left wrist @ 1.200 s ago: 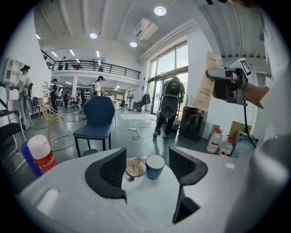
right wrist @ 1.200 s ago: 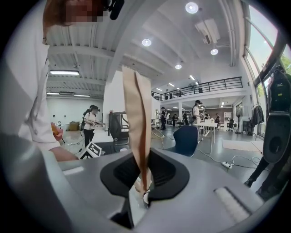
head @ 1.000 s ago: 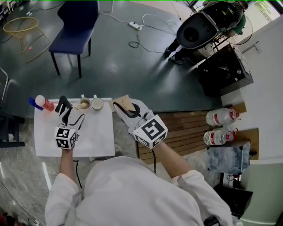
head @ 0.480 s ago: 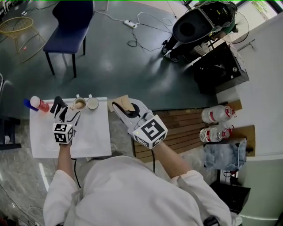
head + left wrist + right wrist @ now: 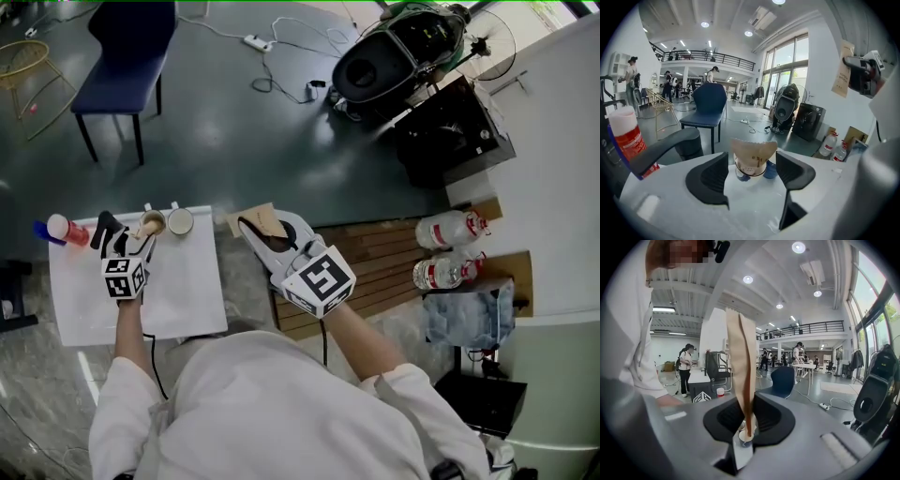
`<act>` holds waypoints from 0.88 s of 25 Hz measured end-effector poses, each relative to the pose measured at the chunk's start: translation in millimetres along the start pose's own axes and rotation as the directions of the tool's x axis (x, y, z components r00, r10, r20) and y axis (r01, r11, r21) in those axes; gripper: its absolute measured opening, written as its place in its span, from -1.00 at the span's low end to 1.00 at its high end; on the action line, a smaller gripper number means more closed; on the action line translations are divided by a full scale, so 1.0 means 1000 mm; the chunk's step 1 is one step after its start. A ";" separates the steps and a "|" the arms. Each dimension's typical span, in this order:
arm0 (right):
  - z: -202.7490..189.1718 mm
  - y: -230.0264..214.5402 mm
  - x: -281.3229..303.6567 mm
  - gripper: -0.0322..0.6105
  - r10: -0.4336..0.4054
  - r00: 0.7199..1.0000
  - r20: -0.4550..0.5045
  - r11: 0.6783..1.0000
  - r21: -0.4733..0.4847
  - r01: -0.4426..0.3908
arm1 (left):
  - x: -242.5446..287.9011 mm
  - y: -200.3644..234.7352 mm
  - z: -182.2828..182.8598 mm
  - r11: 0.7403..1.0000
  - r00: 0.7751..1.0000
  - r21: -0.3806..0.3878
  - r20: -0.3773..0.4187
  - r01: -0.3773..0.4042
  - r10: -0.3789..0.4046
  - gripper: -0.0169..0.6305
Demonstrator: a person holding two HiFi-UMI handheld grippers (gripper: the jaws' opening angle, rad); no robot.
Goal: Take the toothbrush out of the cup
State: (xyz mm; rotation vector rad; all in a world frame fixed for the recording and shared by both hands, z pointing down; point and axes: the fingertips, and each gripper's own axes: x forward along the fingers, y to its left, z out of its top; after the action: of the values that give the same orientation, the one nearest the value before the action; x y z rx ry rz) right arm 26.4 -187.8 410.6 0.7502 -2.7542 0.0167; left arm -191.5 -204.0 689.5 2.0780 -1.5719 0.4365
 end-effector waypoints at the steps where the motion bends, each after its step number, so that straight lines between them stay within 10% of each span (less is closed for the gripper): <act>1: -0.001 -0.002 -0.001 -0.78 -0.004 1.000 -0.001 1.000 0.000 0.004 | 0.003 0.000 -0.001 1.000 1.000 0.000 -0.003 0.002 -0.002 0.06; 22: -0.011 -0.024 -0.006 -0.78 -0.046 0.999 -0.029 0.999 0.014 0.047 | 0.040 0.003 -0.021 1.000 0.999 -0.011 -0.053 -0.004 0.004 -0.14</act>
State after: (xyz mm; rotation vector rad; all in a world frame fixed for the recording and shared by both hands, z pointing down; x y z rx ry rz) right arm 46.4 -205.0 418.4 0.8110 -2.7114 0.0380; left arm -181.8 -224.8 727.9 2.0392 -1.5450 0.4791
